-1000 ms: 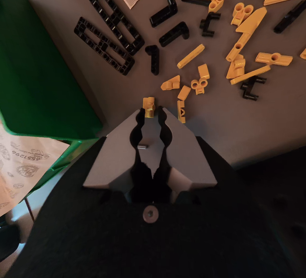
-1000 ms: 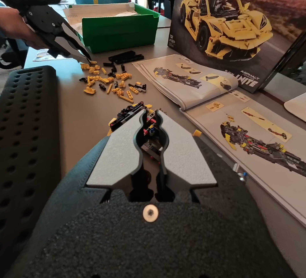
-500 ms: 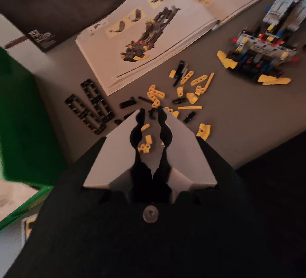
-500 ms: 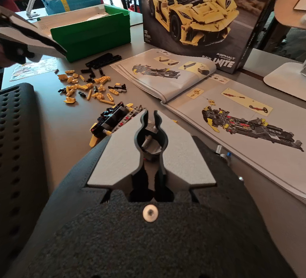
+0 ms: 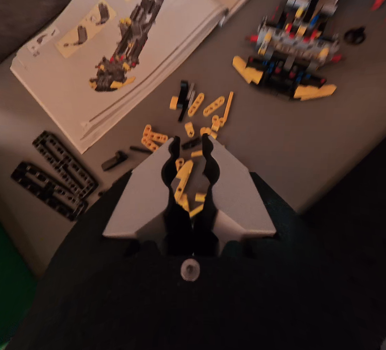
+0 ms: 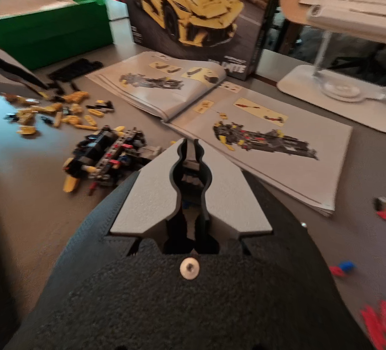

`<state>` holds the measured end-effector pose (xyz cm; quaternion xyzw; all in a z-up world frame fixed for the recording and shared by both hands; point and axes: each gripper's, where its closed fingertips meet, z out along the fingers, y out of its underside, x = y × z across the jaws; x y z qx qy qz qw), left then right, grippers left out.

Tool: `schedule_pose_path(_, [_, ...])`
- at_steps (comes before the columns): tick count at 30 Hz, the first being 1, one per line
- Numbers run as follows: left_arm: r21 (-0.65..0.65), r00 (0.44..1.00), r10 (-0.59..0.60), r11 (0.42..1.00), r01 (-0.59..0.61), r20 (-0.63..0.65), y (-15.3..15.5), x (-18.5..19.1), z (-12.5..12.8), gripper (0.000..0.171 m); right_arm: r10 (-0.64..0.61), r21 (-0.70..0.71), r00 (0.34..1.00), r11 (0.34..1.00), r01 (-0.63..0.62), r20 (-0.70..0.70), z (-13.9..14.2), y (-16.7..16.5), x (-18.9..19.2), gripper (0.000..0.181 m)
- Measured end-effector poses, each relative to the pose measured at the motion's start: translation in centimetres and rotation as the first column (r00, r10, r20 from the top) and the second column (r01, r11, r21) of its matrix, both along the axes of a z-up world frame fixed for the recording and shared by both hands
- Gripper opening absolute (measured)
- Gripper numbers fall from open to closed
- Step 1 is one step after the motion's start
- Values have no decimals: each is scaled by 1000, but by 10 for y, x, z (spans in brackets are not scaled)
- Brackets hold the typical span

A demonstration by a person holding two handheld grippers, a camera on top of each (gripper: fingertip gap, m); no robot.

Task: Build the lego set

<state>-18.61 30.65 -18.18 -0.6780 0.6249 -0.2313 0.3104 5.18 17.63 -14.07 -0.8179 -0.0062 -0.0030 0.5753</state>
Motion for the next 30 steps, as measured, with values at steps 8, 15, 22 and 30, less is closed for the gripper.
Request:
schedule_pose_path(8, [-187, 965, 87, 982, -40, 249, 2, 113, 36, 15, -282, 50, 958, 959, 279, 52, 20, -22, 86, 7])
schedule_pose_path(15, [-39, 903, 323, 945, -326, 283, 64, 137, 32, 13, -469, 27, 883, 883, 468, 11, 17, -100, 112, 11])
schedule_pose_path(22, [-88, 887, 323, 946, -312, 331, 68, 118, 32, 12, -401, -171, 915, 906, 387, -51, -22, -147, 62, 16])
schedule_pose_path(30, [-205, 857, 361, 930, -304, 368, 68, 115, 40, 12, -232, -392, 972, 891, 227, 35, -61, -147, 24, 23])
